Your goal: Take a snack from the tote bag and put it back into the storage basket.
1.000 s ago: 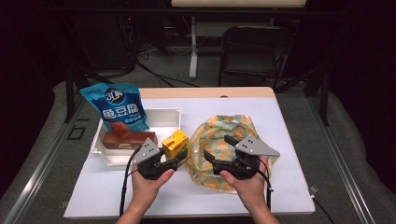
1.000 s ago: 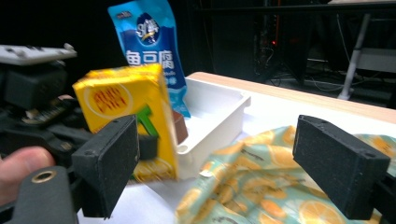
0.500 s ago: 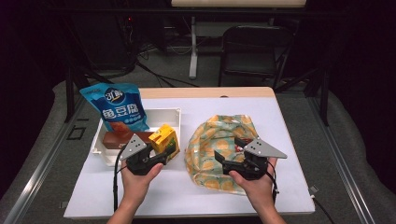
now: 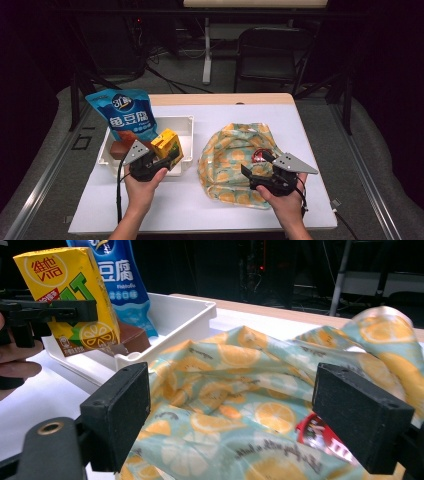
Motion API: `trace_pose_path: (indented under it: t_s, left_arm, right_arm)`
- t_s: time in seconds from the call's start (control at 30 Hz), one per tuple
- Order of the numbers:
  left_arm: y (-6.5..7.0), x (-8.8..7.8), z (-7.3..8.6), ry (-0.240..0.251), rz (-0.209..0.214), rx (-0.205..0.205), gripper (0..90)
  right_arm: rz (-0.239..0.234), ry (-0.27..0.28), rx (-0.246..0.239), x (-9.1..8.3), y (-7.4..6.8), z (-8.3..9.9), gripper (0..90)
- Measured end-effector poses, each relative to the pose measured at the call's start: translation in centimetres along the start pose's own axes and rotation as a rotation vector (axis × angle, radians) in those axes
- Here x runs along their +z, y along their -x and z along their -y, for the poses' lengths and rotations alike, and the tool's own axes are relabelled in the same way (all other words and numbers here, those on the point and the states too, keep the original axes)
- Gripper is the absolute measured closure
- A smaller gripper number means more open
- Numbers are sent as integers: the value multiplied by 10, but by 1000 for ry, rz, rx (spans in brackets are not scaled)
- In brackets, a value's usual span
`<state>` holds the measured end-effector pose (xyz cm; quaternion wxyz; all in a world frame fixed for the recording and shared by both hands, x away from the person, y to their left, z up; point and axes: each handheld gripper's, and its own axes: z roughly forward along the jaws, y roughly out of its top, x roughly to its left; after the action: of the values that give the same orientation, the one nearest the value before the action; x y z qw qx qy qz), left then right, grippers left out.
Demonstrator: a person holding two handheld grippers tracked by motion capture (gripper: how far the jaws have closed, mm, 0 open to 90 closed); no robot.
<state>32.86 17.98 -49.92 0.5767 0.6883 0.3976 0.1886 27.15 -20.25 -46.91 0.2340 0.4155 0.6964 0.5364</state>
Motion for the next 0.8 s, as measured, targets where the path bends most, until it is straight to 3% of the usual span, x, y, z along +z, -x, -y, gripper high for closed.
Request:
trace_pose_path:
  t_s: [0.3, 0.63, 0.8]
  left_arm:
    - [-9, 18, 9, -18, -32, 22, 515]
    - [-21, 34, 25, -50, -64, 4, 512]
    - [-23, 42, 32, -94, -58, 14, 510]
  right_arm:
    - [17, -7, 4, -7, 7, 7, 156]
    - [28, -8, 11, -10, 11, 9, 161]
    - [31, -14, 4, -9, 11, 11, 162]
